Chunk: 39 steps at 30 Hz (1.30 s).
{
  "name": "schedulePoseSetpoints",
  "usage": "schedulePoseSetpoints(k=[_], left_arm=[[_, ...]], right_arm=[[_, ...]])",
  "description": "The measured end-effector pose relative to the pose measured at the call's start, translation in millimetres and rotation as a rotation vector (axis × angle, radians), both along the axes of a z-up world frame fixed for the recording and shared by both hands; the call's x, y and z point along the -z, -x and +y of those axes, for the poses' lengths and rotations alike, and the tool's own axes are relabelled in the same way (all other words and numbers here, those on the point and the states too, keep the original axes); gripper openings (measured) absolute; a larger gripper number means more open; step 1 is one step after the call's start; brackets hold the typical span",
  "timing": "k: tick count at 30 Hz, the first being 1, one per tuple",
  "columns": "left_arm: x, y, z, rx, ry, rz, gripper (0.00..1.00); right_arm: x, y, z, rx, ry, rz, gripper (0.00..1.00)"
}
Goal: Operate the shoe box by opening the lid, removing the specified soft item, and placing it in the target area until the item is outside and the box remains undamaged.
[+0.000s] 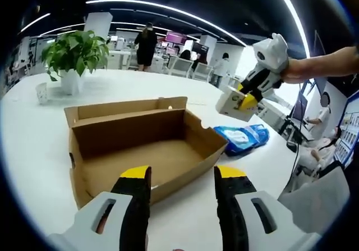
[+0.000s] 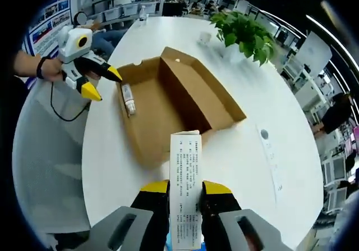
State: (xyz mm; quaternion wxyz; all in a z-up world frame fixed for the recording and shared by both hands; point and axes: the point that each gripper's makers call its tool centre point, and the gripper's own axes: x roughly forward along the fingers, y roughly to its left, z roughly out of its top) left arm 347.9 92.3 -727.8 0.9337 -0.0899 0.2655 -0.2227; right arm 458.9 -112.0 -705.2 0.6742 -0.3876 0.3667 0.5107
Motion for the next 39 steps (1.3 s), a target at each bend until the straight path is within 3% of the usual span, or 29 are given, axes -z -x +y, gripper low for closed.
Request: schedulePoseSetpoints(k=[10, 19, 31, 39], left_arm=[[4.0, 1.0, 1.7, 0.002, -0.024, 0.011, 0.46], [7.9, 0.9, 4.0, -0.009, -0.028, 0.025, 0.46], [12.5, 4.1, 3.0, -0.014, -0.046, 0.046, 0.45], [15.7, 5.2, 6.7, -0.028, -0.052, 0.057, 0.45]], right_arm=[[11.6, 7.1, -95.6, 0.087, 0.068, 0.015, 0.17], [15.0, 10.5, -155.0, 0.164, 0.083, 0.021, 0.17], [26.1, 19.8, -180.8, 0.214, 0.077, 0.038, 0.17], [30.2, 1.5, -195.1, 0.161, 0.135, 0.022, 0.17]])
